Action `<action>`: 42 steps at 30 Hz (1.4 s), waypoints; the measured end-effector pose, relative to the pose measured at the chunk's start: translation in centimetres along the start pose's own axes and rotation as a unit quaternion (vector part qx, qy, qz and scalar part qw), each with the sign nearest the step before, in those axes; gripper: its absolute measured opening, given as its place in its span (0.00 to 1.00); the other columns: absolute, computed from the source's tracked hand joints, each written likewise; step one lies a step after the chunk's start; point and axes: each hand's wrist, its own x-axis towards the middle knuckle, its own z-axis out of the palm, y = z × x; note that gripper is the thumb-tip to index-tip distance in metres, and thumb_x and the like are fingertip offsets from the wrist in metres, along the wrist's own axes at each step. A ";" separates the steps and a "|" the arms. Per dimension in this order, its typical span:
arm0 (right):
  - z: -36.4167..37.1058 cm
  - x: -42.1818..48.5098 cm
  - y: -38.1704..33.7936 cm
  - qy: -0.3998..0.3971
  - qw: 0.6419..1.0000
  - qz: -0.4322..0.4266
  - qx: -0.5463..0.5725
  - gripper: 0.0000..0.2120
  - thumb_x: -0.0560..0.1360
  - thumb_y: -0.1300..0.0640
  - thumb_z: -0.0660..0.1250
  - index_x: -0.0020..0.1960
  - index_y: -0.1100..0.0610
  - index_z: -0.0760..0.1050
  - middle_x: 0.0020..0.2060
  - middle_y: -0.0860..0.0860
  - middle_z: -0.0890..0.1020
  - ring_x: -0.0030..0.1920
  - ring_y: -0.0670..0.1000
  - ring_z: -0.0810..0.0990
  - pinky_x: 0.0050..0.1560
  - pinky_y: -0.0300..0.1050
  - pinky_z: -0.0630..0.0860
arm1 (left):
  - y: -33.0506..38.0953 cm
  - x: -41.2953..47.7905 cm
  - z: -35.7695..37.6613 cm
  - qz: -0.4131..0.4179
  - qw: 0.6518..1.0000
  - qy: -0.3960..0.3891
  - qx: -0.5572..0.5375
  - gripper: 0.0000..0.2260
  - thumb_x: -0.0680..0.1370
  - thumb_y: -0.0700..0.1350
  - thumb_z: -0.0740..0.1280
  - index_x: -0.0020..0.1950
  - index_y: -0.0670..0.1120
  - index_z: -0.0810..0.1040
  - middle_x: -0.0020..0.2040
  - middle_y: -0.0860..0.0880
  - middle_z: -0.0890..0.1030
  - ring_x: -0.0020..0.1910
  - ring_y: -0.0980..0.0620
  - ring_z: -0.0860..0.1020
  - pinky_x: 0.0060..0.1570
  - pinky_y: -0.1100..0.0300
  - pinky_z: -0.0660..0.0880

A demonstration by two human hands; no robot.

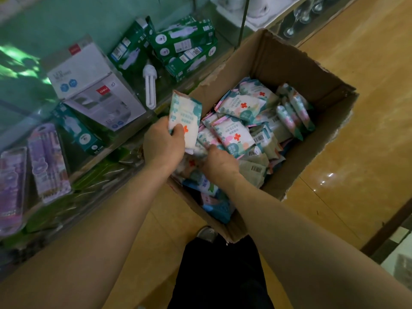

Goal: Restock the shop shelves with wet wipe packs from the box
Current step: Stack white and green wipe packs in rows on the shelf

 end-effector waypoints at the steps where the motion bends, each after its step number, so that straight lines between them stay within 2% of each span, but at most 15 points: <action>1: -0.4 0.0 0.8 -0.004 0.996 0.048 0.080 0.18 0.79 0.51 0.61 0.65 0.58 0.66 0.55 0.55 0.76 0.57 0.58 0.76 0.53 0.51 0.73 | 0.2 0.1 -0.2 0.002 1.000 0.001 -0.009 0.13 0.81 0.46 0.61 0.62 0.42 0.76 0.61 0.44 0.79 0.56 0.46 0.78 0.43 0.59 0.72; 2: -0.8 -0.1 1.7 -0.004 0.978 0.105 0.183 0.16 0.79 0.53 0.59 0.65 0.59 0.67 0.55 0.55 0.76 0.57 0.58 0.76 0.53 0.49 0.72 | 0.3 0.1 -0.3 -0.005 1.000 -0.004 -0.014 0.13 0.80 0.45 0.61 0.63 0.42 0.75 0.60 0.44 0.79 0.56 0.46 0.78 0.43 0.58 0.72; 4: -1.7 -0.9 3.4 -0.014 0.895 0.195 0.401 0.16 0.79 0.61 0.56 0.66 0.61 0.68 0.59 0.58 0.76 0.54 0.58 0.77 0.50 0.47 0.75 | 0.3 0.1 -0.4 -0.059 0.996 -0.037 -0.059 0.14 0.79 0.44 0.62 0.63 0.42 0.75 0.58 0.44 0.80 0.52 0.46 0.80 0.43 0.55 0.76; 6: -2.8 -2.2 4.6 -0.015 0.841 0.197 0.503 0.18 0.79 0.65 0.55 0.68 0.64 0.67 0.59 0.60 0.76 0.42 0.52 0.78 0.41 0.45 0.79 | 0.7 -0.4 -0.3 -0.156 0.965 -0.108 -0.183 0.14 0.78 0.42 0.62 0.62 0.42 0.76 0.52 0.44 0.82 0.44 0.47 0.81 0.41 0.53 0.80; 10: -6.1 -5.2 4.5 -0.025 0.828 0.138 0.542 0.11 0.78 0.69 0.53 0.56 0.63 0.72 0.43 0.55 0.76 0.38 0.52 0.76 0.38 0.47 0.78 | 4.1 -2.3 -0.2 -0.241 0.872 -0.258 -0.341 0.10 0.77 0.40 0.61 0.55 0.42 0.78 0.45 0.44 0.82 0.39 0.48 0.81 0.37 0.56 0.78; 12: -8.0 -6.4 4.1 -0.020 0.842 0.098 0.531 0.11 0.79 0.68 0.56 0.57 0.65 0.74 0.48 0.57 0.79 0.43 0.56 0.79 0.44 0.53 0.80 | 6.5 -3.1 -0.6 -0.222 0.846 -0.306 -0.375 0.10 0.78 0.41 0.60 0.55 0.43 0.78 0.46 0.44 0.82 0.39 0.48 0.80 0.35 0.58 0.78; 14: -9.7 -7.5 4.1 0.011 0.853 0.062 0.518 0.14 0.79 0.61 0.58 0.63 0.63 0.73 0.56 0.59 0.79 0.48 0.56 0.80 0.43 0.51 0.81 | 8.8 -3.6 -1.4 -0.199 0.838 -0.327 -0.389 0.09 0.78 0.42 0.59 0.54 0.45 0.77 0.43 0.46 0.82 0.38 0.49 0.80 0.36 0.58 0.78; 17: -12.4 -9.9 4.9 0.049 0.839 0.056 0.540 0.23 0.78 0.43 0.59 0.63 0.58 0.73 0.53 0.55 0.80 0.38 0.51 0.79 0.28 0.40 0.75 | 12.3 -4.7 -2.8 -0.163 0.828 -0.354 -0.404 0.09 0.79 0.41 0.57 0.51 0.45 0.77 0.37 0.47 0.83 0.37 0.50 0.80 0.34 0.59 0.78; 19: -14.2 -11.6 5.5 0.081 0.849 0.041 0.520 0.22 0.79 0.46 0.62 0.62 0.62 0.74 0.45 0.56 0.79 0.31 0.49 0.76 0.24 0.37 0.71 | 14.6 -6.0 -3.7 -0.147 0.815 -0.380 -0.413 0.08 0.79 0.40 0.57 0.49 0.44 0.77 0.35 0.47 0.83 0.36 0.50 0.80 0.34 0.59 0.78; 23: -18.0 -16.4 7.1 0.166 0.879 0.028 0.447 0.19 0.80 0.55 0.60 0.59 0.71 0.73 0.37 0.57 0.74 0.30 0.50 0.69 0.22 0.36 0.64 | 19.1 -8.6 -4.5 -0.112 0.813 -0.410 -0.397 0.07 0.79 0.41 0.60 0.47 0.44 0.77 0.39 0.45 0.83 0.38 0.48 0.80 0.42 0.54 0.77; 25: -19.7 -18.8 7.8 0.189 0.879 0.031 0.436 0.18 0.81 0.57 0.58 0.58 0.72 0.73 0.33 0.55 0.71 0.24 0.47 0.65 0.20 0.34 0.59 | 21.5 -9.6 -4.6 -0.095 0.822 -0.408 -0.386 0.06 0.79 0.41 0.61 0.47 0.43 0.77 0.39 0.44 0.82 0.34 0.49 0.81 0.36 0.55 0.79; 29: -22.7 -23.8 9.7 0.262 0.842 0.028 0.471 0.17 0.80 0.52 0.59 0.40 0.62 0.75 0.30 0.54 0.68 0.25 0.48 0.61 0.23 0.37 0.58 | 26.2 -12.1 -4.6 -0.076 0.811 -0.434 -0.384 0.06 0.79 0.39 0.60 0.49 0.42 0.76 0.40 0.44 0.81 0.37 0.47 0.80 0.38 0.52 0.79; 33: -24.7 -29.6 13.5 0.295 0.768 -0.008 0.569 0.11 0.80 0.59 0.61 0.43 0.63 0.77 0.29 0.53 0.74 0.26 0.46 0.69 0.27 0.37 0.69 | 30.4 -15.3 -4.4 -0.046 0.797 -0.464 -0.385 0.09 0.80 0.38 0.59 0.58 0.42 0.74 0.47 0.42 0.81 0.42 0.45 0.80 0.41 0.47 0.79; 38: -26.2 -36.7 19.6 0.375 0.757 0.069 0.530 0.11 0.75 0.57 0.69 0.35 0.60 0.74 0.26 0.51 0.72 0.25 0.46 0.67 0.26 0.38 0.67 | 35.7 -22.4 -2.6 0.002 0.800 -0.496 -0.338 0.11 0.80 0.37 0.60 0.62 0.41 0.73 0.45 0.42 0.81 0.40 0.45 0.80 0.32 0.48 0.76; 42: -27.3 -42.6 25.1 0.409 0.730 0.083 0.541 0.12 0.75 0.56 0.71 0.37 0.60 0.73 0.26 0.51 0.73 0.24 0.46 0.68 0.24 0.38 0.66 | 40.2 -29.2 -0.9 0.041 0.783 -0.539 -0.308 0.08 0.80 0.36 0.60 0.58 0.39 0.72 0.46 0.40 0.80 0.42 0.44 0.80 0.44 0.45 0.75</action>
